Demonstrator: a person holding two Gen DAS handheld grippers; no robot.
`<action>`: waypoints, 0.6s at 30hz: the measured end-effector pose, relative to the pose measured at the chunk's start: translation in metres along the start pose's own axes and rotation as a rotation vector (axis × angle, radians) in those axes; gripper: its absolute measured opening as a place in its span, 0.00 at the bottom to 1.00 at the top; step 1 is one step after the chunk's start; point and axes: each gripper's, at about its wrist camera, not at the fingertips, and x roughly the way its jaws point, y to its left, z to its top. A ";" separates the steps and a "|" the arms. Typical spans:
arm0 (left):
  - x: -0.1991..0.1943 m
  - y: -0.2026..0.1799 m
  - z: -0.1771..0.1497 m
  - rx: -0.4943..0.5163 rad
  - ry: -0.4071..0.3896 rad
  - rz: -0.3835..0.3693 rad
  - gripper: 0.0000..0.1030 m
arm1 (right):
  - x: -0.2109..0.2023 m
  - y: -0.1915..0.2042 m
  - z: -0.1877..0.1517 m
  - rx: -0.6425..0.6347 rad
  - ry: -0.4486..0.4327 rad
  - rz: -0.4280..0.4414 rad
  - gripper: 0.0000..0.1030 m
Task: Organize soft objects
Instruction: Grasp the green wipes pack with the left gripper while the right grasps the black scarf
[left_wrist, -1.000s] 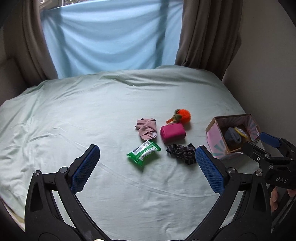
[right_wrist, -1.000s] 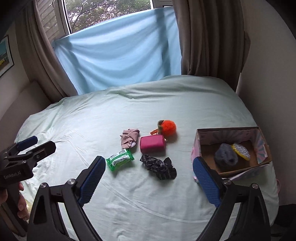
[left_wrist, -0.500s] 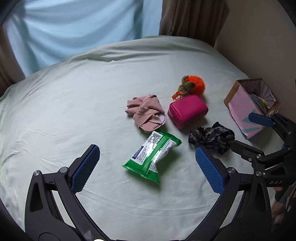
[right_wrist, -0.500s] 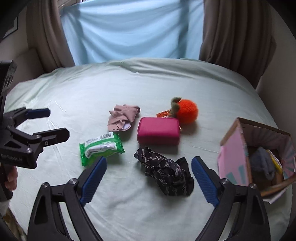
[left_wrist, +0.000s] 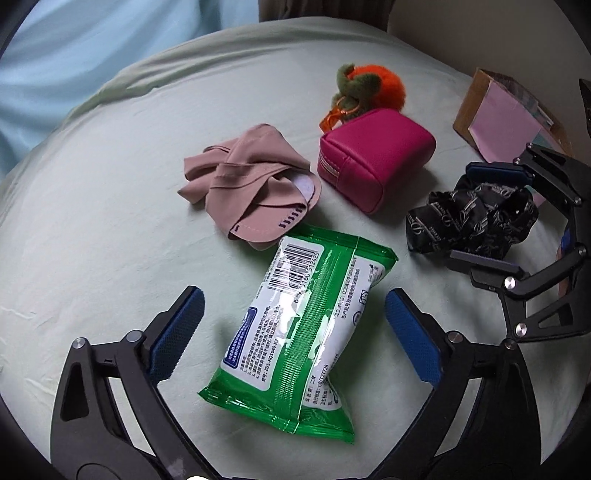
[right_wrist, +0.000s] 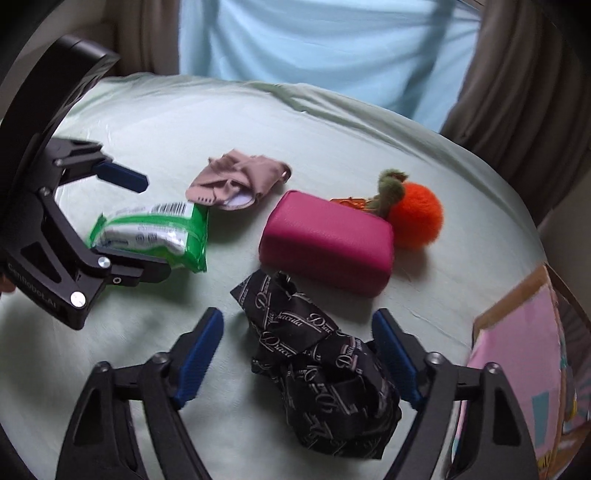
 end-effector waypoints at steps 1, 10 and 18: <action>0.006 -0.001 -0.001 0.008 0.018 -0.010 0.82 | 0.006 0.002 -0.002 -0.024 0.014 0.006 0.65; 0.012 -0.002 0.002 0.023 0.043 -0.001 0.52 | 0.019 -0.004 -0.010 -0.034 0.071 0.057 0.45; 0.004 -0.003 0.004 -0.001 0.044 0.024 0.37 | 0.014 -0.001 -0.006 -0.022 0.093 0.091 0.33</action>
